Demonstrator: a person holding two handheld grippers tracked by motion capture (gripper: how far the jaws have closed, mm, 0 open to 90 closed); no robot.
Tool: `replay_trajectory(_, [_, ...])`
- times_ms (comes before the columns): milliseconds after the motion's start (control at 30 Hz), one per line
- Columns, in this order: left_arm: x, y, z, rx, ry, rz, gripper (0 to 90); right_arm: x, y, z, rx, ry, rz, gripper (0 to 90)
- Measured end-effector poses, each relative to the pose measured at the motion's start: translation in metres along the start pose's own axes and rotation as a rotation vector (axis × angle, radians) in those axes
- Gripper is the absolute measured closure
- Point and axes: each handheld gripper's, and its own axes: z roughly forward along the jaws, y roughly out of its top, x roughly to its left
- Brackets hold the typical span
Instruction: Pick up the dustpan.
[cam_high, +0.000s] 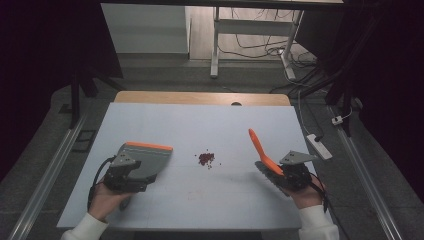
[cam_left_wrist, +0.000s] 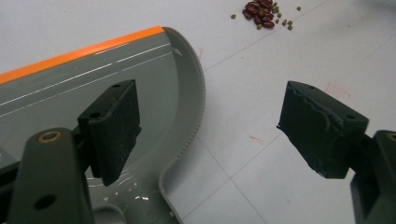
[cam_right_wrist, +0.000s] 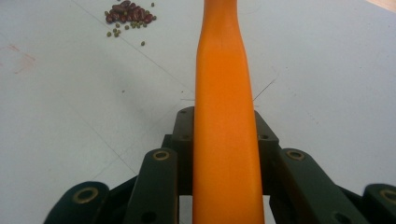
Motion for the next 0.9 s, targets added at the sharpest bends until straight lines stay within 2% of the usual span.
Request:
replay_trajectory(433, [-0.003, 0.003, -0.001, 0.01, -0.006, -0.001, 21.5, -0.001, 0.001, -0.004, -0.014, -0.015, 0.007, 70.0])
replay_trajectory(700, [-0.004, 0.009, -0.002, 0.019, 0.024, -0.013, 21.4, -0.003, 0.002, -0.002, -0.026, -0.005, 0.01, 69.9])
replay_trajectory(900, [-0.01, 0.013, -0.006, 0.031, 0.051, -0.036, 21.0, -0.002, 0.0, -0.003, -0.024, -0.006, 0.017, 70.0])
